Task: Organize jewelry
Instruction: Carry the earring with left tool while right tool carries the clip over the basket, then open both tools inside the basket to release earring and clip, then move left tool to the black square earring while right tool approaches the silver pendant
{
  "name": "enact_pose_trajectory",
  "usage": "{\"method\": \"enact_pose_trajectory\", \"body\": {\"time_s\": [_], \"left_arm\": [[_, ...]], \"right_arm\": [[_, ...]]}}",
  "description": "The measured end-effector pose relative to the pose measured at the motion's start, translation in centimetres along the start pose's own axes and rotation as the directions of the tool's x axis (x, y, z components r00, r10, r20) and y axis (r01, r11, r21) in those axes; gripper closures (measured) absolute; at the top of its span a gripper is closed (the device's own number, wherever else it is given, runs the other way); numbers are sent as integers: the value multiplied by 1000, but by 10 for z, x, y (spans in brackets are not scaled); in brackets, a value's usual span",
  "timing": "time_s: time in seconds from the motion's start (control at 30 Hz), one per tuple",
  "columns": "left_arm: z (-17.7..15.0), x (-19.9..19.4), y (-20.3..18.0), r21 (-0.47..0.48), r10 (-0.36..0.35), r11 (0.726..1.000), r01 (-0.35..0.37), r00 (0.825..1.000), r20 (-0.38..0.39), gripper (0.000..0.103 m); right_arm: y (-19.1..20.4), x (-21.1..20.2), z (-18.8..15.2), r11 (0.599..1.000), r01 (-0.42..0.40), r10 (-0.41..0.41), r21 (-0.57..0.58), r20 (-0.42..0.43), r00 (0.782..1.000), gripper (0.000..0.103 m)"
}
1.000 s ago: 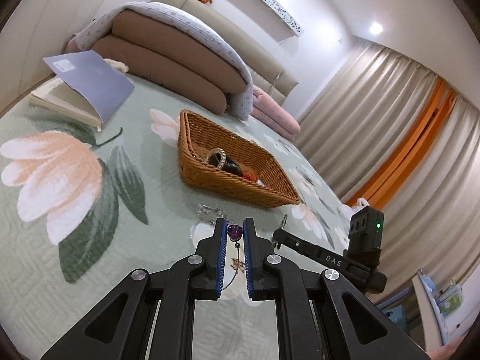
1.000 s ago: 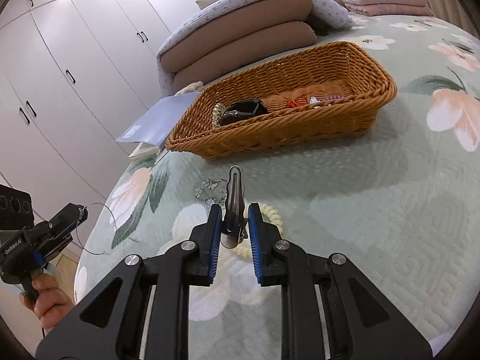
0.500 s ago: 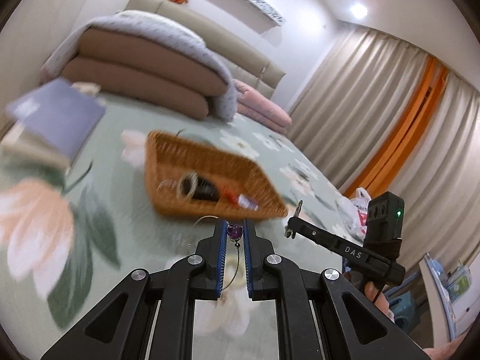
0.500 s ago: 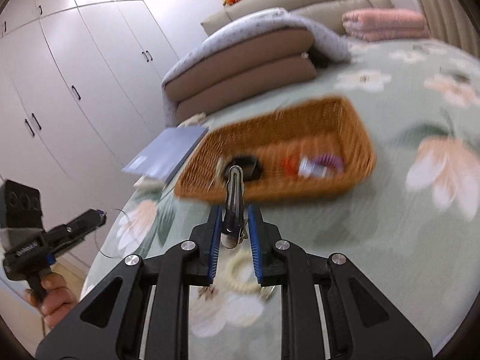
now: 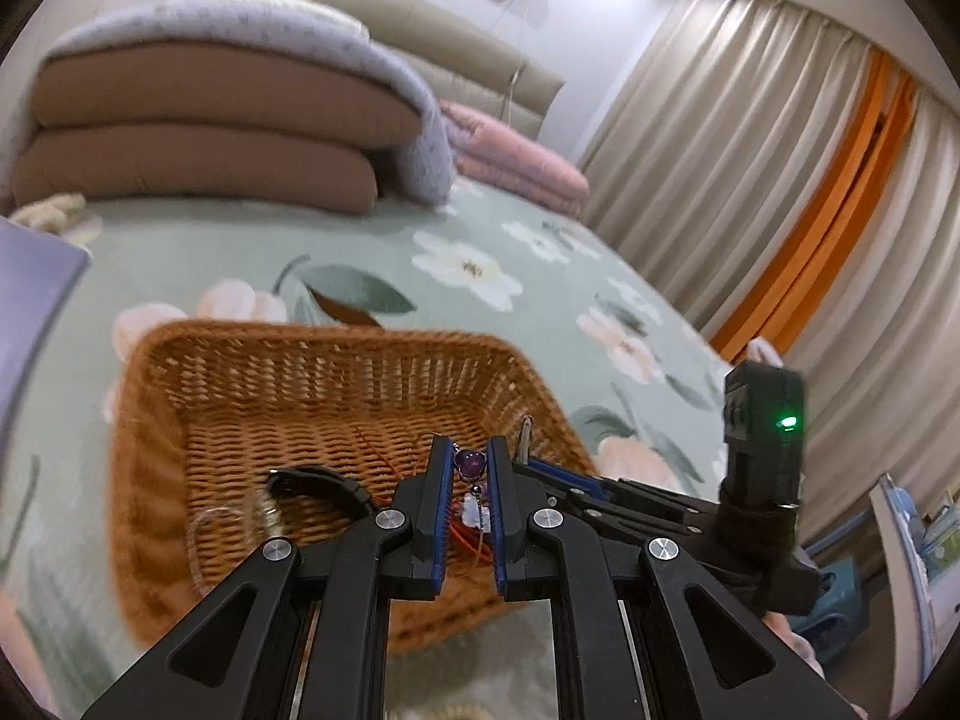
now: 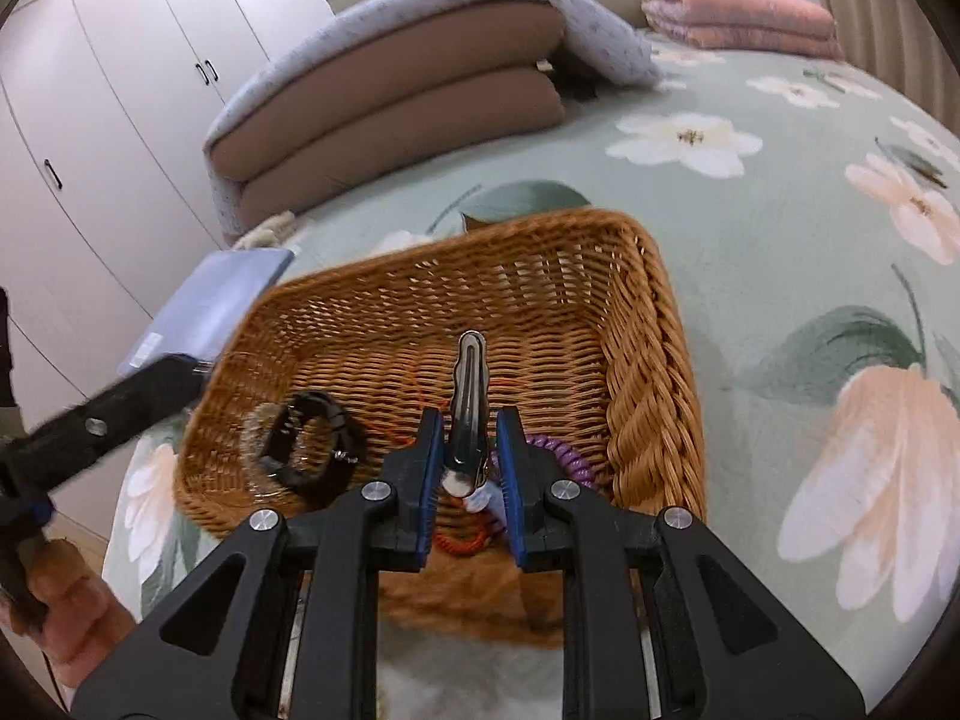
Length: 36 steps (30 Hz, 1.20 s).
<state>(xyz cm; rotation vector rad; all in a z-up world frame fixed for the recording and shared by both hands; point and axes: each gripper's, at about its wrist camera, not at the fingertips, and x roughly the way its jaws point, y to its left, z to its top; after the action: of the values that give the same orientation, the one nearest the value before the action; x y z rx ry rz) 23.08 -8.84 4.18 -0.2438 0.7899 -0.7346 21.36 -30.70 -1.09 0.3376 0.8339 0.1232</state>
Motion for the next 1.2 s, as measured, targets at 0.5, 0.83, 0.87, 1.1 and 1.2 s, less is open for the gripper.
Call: {"method": "enact_pose_trajectory", "body": {"time_s": [0.5, 0.83, 0.87, 1.1, 1.2], "left_arm": [[-7, -2, -13, 41, 69, 997, -69, 998, -12, 47], [-35, -123, -52, 139, 82, 985, -99, 989, 123, 47], [-43, -140, -55, 144, 85, 984, -106, 986, 144, 47], [-105, -217, -49, 80, 206, 970, -230, 950, 233, 45], [-134, -229, -28, -5, 311, 948, -319, 921, 236, 45]], "right_arm": [[-3, -23, -12, 995, -100, 98, 18, 91, 991, 38], [27, -105, -61, 1000, -15, 18, -27, 136, 991, 26], [33, -116, -70, 999, -9, 16, -46, 147, 989, 26], [53, -143, -129, 991, 83, -70, -102, 125, 990, 26], [55, -138, -152, 987, 122, -114, -100, 84, 990, 26]]}}
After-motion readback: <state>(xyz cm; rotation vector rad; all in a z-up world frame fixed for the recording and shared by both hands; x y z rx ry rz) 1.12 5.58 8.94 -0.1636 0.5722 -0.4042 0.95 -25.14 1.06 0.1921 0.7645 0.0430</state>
